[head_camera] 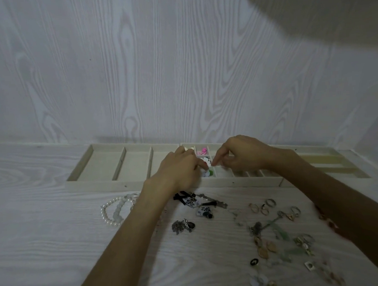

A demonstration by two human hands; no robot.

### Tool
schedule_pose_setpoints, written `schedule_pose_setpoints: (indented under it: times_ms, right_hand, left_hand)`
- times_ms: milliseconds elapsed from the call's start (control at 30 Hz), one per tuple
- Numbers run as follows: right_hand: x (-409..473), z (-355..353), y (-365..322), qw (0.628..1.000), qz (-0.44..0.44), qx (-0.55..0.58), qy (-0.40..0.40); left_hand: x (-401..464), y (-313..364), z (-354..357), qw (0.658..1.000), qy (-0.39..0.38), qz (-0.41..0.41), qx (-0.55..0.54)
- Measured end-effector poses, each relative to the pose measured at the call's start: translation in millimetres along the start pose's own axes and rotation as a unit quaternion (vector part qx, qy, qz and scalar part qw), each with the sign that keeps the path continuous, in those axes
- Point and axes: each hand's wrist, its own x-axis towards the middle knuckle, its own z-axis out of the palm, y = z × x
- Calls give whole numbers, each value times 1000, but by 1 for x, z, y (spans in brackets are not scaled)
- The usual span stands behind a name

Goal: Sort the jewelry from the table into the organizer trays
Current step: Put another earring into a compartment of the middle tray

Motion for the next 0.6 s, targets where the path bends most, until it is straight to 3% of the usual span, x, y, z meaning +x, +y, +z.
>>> schedule_pose_setpoints:
  times_ms: [267,433,600]
  right_hand:
    - [-55,-10,5,999,1,-8,35]
    - [-105,-17,7,1000,23,6,7]
    - [-147,2,5,998,18,24,-59]
  left_hand:
    - [-5,7,-6,1000,4,13,8]
    - [-22,19,-17,996,93,11,-5]
    - [-49,53,-7,997,-2,72,-41]
